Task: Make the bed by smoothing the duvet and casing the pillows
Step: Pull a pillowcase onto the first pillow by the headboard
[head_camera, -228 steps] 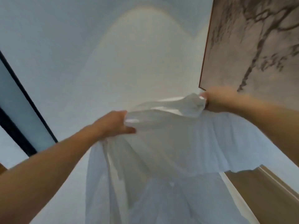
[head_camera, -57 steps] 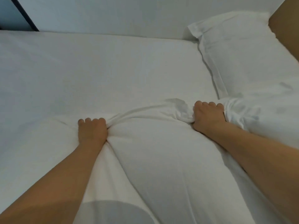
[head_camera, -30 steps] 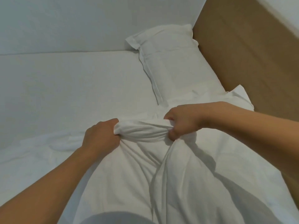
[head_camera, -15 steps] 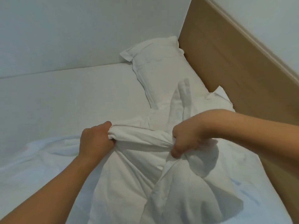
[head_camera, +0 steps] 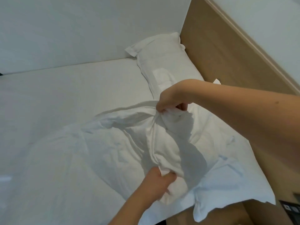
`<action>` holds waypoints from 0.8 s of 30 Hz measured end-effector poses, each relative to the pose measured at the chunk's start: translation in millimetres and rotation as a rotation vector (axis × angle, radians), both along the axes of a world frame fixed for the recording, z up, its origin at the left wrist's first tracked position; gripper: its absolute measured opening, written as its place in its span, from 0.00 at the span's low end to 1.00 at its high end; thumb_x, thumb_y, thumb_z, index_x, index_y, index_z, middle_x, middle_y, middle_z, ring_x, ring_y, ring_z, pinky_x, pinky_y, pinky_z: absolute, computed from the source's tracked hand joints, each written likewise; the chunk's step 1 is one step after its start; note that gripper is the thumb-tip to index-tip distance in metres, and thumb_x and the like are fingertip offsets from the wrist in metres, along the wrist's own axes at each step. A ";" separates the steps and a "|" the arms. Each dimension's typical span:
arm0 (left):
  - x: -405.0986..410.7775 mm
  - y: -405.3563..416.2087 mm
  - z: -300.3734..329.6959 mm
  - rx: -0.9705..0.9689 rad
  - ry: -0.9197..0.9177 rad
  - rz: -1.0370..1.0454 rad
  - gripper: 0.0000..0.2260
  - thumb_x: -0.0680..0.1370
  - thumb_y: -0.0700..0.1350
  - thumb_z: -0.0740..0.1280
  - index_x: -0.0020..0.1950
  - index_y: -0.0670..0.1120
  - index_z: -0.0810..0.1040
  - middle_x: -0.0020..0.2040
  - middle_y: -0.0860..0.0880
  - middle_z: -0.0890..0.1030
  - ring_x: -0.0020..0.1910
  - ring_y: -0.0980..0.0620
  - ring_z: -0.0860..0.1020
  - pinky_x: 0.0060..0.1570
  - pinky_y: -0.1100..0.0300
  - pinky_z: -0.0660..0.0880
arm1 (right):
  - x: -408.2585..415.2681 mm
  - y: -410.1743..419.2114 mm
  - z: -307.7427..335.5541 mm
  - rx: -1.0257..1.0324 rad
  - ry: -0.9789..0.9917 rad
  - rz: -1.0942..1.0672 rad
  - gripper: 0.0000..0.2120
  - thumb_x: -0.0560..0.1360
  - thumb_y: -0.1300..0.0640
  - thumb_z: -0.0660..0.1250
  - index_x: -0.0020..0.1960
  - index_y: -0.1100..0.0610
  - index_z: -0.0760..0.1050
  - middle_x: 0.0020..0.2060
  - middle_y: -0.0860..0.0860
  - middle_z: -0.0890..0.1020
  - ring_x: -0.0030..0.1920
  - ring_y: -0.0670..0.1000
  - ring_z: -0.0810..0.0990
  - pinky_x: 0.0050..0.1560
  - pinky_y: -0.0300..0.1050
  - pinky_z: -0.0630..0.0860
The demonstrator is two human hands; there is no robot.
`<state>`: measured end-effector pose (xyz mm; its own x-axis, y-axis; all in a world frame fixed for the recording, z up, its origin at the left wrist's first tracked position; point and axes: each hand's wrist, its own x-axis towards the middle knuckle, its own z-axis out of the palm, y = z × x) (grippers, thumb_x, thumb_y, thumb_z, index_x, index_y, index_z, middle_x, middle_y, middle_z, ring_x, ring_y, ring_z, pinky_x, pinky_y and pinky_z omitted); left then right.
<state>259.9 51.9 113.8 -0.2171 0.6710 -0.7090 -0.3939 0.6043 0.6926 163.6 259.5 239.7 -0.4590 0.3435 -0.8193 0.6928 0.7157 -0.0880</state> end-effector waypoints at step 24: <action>-113.2 120.1 125.3 0.241 0.409 0.177 0.29 0.66 0.50 0.79 0.64 0.53 0.72 0.57 0.52 0.81 0.55 0.50 0.80 0.53 0.49 0.80 | 32.4 73.1 121.5 -0.500 0.484 -0.517 0.07 0.76 0.67 0.62 0.51 0.58 0.75 0.39 0.56 0.82 0.41 0.55 0.81 0.50 0.51 0.79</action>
